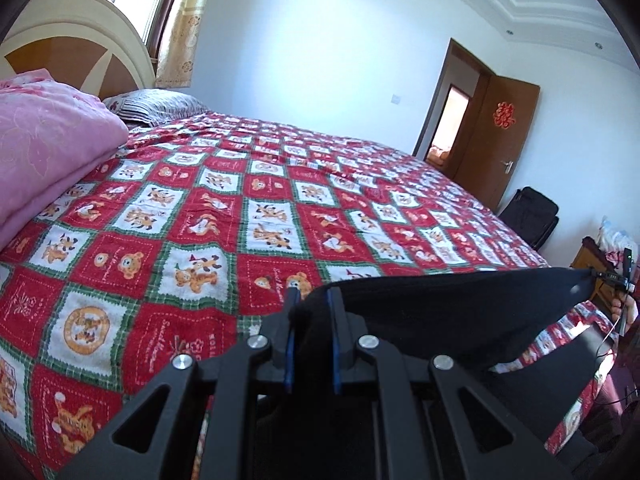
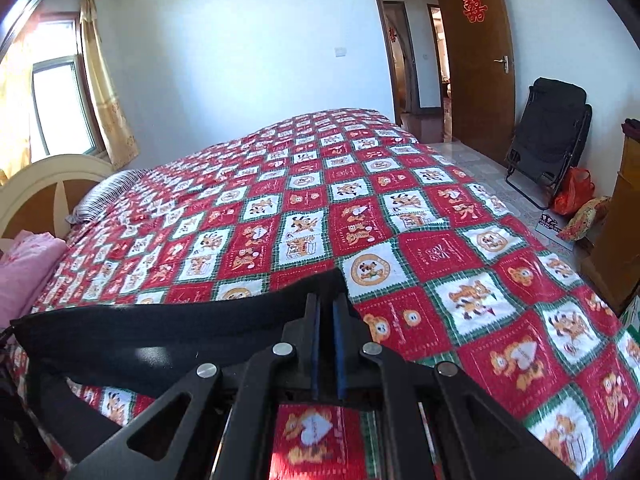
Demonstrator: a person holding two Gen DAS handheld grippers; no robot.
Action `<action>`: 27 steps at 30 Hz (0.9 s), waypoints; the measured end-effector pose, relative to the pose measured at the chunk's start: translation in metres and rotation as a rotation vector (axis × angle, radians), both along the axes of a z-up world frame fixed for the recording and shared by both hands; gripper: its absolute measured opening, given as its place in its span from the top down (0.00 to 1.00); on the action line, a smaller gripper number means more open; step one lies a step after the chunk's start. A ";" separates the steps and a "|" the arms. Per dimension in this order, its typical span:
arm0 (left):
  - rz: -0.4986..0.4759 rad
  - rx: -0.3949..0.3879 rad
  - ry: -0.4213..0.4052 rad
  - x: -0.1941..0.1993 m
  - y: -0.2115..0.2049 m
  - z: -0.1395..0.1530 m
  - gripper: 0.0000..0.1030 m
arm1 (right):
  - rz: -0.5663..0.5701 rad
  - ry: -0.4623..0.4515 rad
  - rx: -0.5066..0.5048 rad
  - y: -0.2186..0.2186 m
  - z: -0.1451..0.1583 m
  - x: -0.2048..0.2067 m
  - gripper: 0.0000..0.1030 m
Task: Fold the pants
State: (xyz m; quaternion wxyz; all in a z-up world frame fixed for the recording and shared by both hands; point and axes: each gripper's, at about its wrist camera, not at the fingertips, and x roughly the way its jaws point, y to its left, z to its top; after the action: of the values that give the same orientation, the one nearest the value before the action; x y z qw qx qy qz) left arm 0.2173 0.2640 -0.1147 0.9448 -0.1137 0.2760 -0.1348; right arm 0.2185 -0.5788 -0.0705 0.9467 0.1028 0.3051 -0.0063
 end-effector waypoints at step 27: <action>-0.048 -0.037 0.030 -0.124 0.012 -0.073 0.83 | -0.038 0.113 0.086 -0.027 -0.076 -0.140 0.95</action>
State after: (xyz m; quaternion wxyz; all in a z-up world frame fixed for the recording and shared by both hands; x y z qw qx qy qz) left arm 0.0931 0.2756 -0.1874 0.9348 -0.1266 0.2902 -0.1609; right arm 0.0788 -0.6056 -0.1460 0.9224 0.1484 0.3562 -0.0171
